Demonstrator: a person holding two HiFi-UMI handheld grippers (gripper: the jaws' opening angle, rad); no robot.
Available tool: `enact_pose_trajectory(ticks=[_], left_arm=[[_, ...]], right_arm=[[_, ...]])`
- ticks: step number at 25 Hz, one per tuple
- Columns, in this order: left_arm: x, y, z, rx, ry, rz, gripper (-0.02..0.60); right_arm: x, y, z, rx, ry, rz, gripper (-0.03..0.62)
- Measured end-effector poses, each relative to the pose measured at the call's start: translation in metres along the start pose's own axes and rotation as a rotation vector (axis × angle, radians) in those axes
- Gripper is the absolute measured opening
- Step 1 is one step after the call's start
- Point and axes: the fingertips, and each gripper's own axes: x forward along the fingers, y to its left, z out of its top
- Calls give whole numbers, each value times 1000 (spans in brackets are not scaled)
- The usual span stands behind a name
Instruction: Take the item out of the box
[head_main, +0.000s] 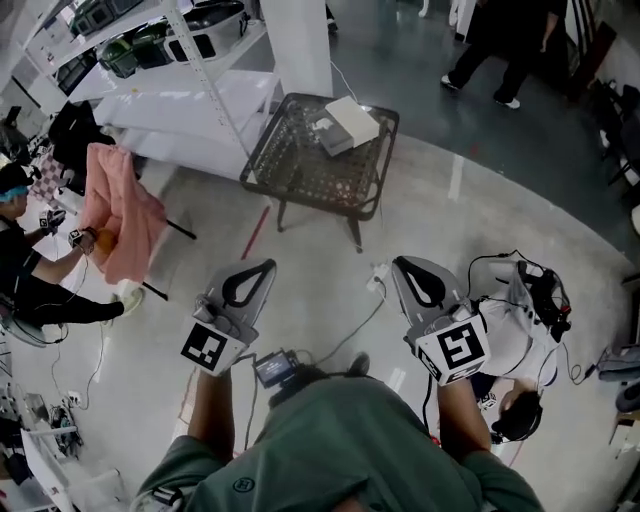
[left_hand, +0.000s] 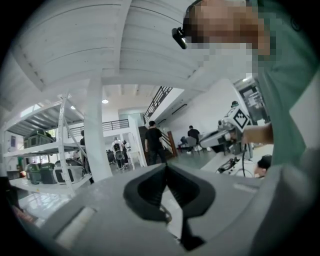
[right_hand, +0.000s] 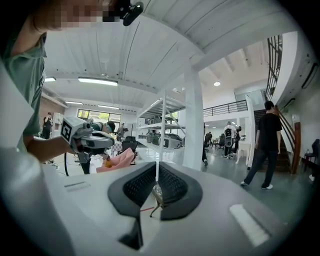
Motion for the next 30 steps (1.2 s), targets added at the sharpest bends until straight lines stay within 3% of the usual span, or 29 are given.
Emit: enact_pose_trajectory(ticks=[7,13,21,30], left_arm=[[17,40,5,-27,7,8,2],[52,81,-10,-52,-7,-52,2],[70,180,-30,-58,-71,-130,2],[69,259,-64,-89,-109,-176,2]], right_arm=[[33,-22,13,5,31,2,18],[69,-46,22,-7,37,-61,15],[157,-43,44,-28,50,-139,14],[230,-39,47,-25,82,-218,15]])
